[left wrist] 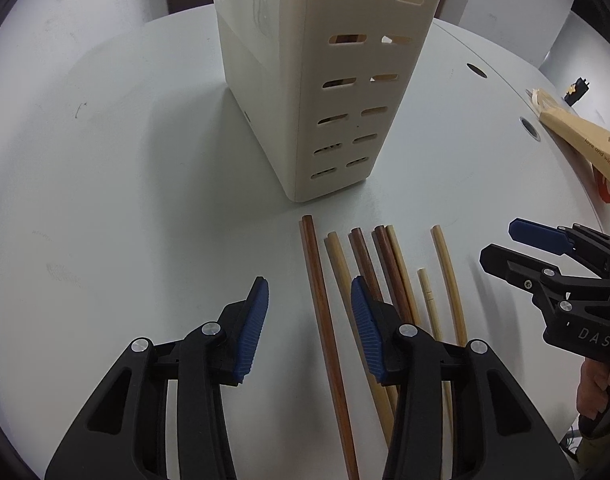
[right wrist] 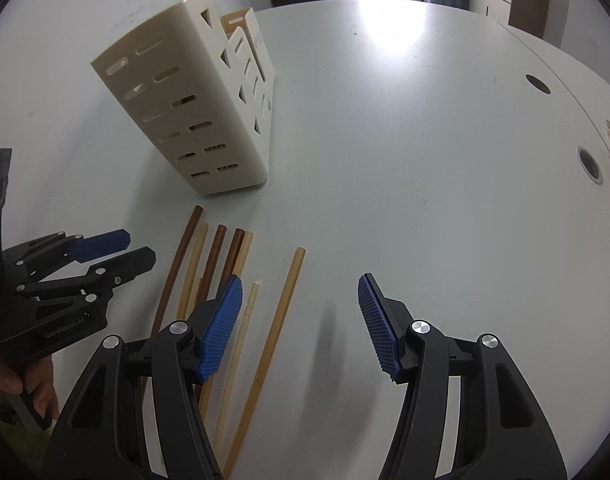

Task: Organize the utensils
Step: 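Withdraw both grippers from the holder and move them to the remaining chopsticks, then grasp a light bamboo chopstick with the right gripper while the left grasps a brown one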

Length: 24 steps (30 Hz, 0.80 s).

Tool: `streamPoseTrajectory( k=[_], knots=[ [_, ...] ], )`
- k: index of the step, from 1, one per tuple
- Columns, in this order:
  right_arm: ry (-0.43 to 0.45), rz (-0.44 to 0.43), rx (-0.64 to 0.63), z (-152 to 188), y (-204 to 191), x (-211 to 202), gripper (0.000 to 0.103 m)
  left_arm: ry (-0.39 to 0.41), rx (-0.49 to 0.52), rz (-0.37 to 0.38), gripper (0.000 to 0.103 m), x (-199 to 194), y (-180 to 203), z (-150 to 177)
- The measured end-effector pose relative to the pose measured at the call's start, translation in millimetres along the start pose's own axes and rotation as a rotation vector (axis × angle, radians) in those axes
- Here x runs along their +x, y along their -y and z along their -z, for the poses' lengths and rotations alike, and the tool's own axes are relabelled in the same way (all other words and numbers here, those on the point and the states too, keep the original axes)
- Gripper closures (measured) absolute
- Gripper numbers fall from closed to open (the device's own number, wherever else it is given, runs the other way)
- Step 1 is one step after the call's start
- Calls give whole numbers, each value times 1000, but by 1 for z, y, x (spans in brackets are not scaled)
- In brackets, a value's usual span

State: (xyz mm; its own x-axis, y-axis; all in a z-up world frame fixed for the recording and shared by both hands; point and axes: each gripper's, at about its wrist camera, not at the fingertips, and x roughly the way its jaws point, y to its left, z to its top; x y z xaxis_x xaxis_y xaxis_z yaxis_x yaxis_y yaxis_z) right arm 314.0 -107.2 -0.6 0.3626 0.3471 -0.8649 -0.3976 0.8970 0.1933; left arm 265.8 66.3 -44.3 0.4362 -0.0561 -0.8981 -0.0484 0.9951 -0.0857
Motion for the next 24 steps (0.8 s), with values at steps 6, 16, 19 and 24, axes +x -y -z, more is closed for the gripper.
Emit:
streamPoseTrajectory(
  k=[6, 16, 19, 24],
  knots=[
    [-37, 16, 14, -1, 1, 19, 50, -21, 0, -10, 64, 11, 2, -4],
    [-71, 41, 10, -2, -4, 40, 66, -42, 18, -37, 68, 22, 4, -6],
    [-81, 73, -9, -1, -7, 44, 78, -48, 29, -64, 68, 25, 4, -5],
    [-82, 90, -14, -1, -10, 45, 82, -78, 38, -66, 76, 33, 4, -4]
  ],
)
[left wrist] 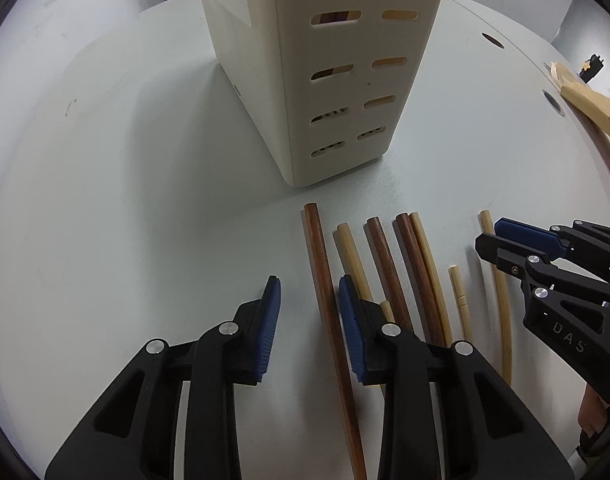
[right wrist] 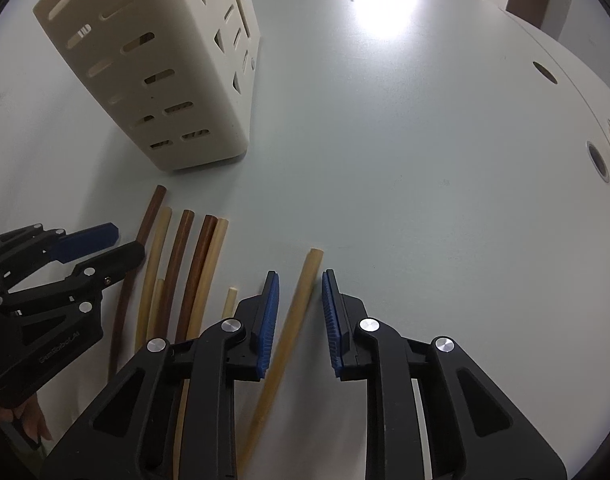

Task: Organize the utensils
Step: 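Grasp a light bamboo chopstick with the right gripper while the left grasps a brown one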

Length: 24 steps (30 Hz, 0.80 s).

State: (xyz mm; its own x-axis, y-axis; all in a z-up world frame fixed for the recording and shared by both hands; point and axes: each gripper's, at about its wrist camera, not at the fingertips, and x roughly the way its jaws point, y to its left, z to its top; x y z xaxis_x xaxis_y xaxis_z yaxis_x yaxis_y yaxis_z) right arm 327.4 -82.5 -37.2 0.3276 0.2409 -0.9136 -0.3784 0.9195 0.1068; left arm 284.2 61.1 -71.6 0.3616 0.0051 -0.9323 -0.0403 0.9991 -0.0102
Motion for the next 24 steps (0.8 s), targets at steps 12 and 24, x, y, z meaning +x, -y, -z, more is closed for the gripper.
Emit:
streamPoseTrajectory(
  k=[12, 24],
  knots=[
    [-13, -17, 3, -1, 0, 2, 95, -7, 61, -56, 95, 5, 17, -4],
    [97, -66, 12, -13, 22, -31, 96, 132, 46, -1, 97, -49, 13, 4]
  ],
)
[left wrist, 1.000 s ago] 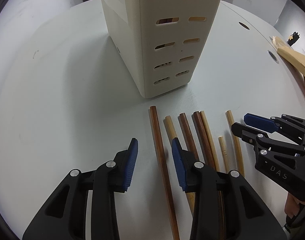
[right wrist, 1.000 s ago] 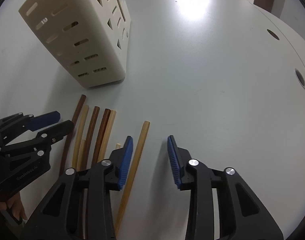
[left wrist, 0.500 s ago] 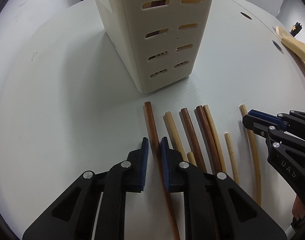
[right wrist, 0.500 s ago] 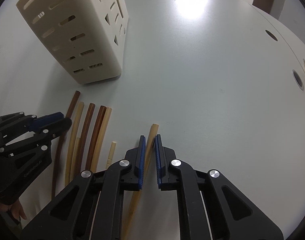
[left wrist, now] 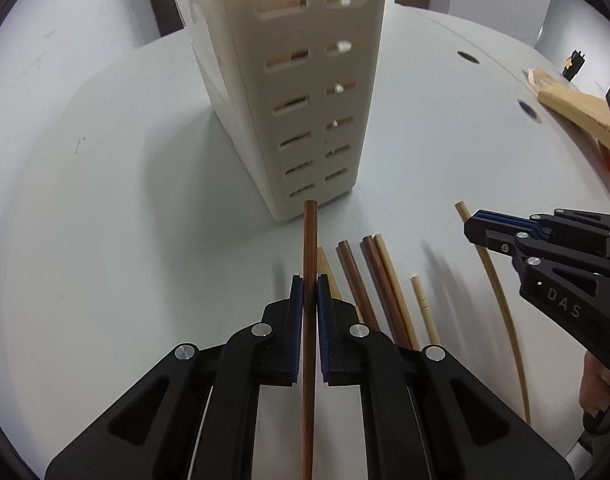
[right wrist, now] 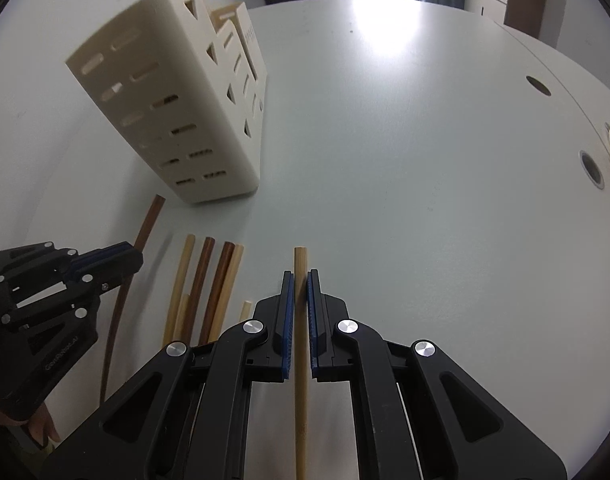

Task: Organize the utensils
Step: 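Lift both held chopsticks upright and lower them into the cream holder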

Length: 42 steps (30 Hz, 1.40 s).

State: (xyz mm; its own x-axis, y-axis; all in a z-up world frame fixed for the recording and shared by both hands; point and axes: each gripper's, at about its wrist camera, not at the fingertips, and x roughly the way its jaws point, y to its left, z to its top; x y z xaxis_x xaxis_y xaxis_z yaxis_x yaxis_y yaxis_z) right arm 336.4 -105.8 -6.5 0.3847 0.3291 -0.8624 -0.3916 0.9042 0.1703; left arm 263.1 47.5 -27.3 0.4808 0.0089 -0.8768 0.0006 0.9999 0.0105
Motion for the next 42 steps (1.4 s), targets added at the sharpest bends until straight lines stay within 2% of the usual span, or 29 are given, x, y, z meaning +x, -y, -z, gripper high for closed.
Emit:
streamPoseTrajectory(
  k=[5, 11, 14, 26, 36, 39, 42],
  knots=[
    [71, -31, -9, -8, 1, -24, 96, 112, 1, 18, 97, -40, 6, 4],
    [174, -62, -41, -11, -23, -60, 96, 206, -12, 44, 97, -67, 10, -1],
    [216, -104, -29, -15, -25, -76, 96, 254, -22, 43, 97, -84, 5, 4],
    [412, -151, -57, -29, -27, -129, 96, 415, -42, 41, 97, -113, 9, -13],
    [534, -150, -116, -50, -39, -145, 96, 556, -78, 19, 97, -138, -4, -32],
    [577, -173, -107, -53, -34, -149, 96, 586, -72, 32, 97, -143, -5, -36],
    [617, -200, -120, -56, -34, -150, 96, 636, -60, 8, 97, -152, -3, -39]
  ],
)
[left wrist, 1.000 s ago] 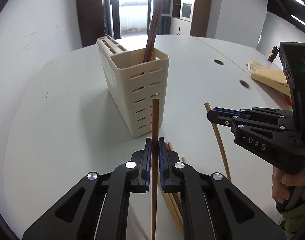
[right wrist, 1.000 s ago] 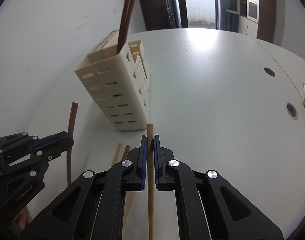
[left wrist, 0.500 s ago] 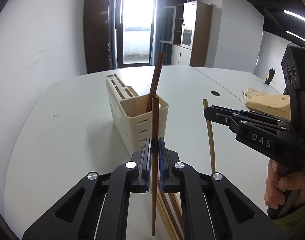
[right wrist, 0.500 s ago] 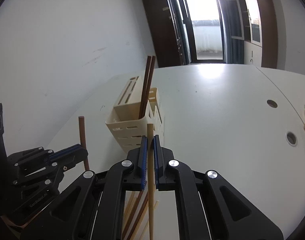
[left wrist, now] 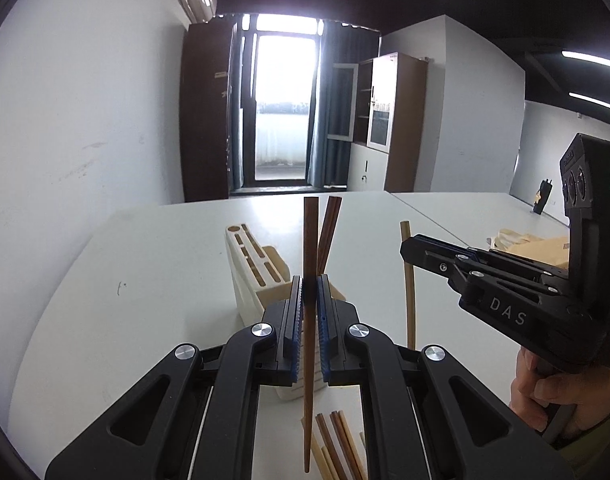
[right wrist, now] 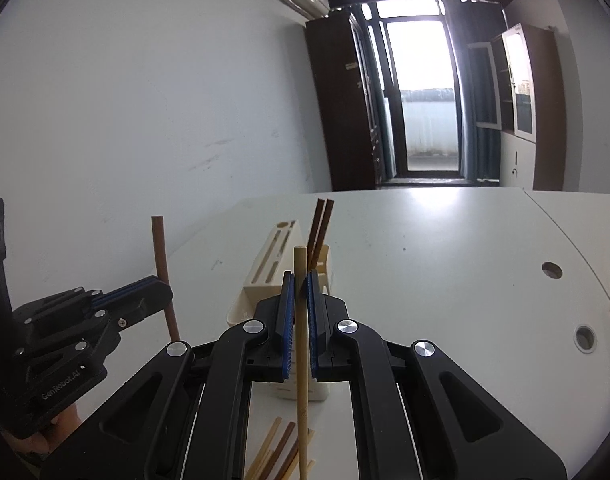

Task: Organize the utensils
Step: 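Lift both held chopsticks upright and lower them into the cream holder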

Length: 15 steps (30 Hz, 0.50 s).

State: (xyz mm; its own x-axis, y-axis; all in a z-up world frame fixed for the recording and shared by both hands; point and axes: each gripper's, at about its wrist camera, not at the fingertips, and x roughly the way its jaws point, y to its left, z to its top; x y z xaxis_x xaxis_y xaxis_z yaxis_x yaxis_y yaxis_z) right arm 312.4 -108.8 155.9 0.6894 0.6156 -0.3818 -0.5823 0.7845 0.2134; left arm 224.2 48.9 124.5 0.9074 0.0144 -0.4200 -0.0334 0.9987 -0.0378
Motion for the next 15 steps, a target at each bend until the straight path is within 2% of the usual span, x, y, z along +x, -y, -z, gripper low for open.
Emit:
streamPoseTrajectory(
  k=[6, 8, 11, 15],
  knots=[
    [105, 3, -38, -8, -6, -4, 96, 113, -24, -53, 97, -16, -5, -15],
    [133, -9, -45, -10, -7, -6, 96, 162, -25, -53, 97, -23, -4, -19],
    [221, -49, -38, -13, -7, -17, 96, 198, -48, -45, 97, -30, -4, -24],
    [298, -39, -50, -17, -7, -28, 96, 279, -39, -70, 97, -41, -2, -29]
  ],
)
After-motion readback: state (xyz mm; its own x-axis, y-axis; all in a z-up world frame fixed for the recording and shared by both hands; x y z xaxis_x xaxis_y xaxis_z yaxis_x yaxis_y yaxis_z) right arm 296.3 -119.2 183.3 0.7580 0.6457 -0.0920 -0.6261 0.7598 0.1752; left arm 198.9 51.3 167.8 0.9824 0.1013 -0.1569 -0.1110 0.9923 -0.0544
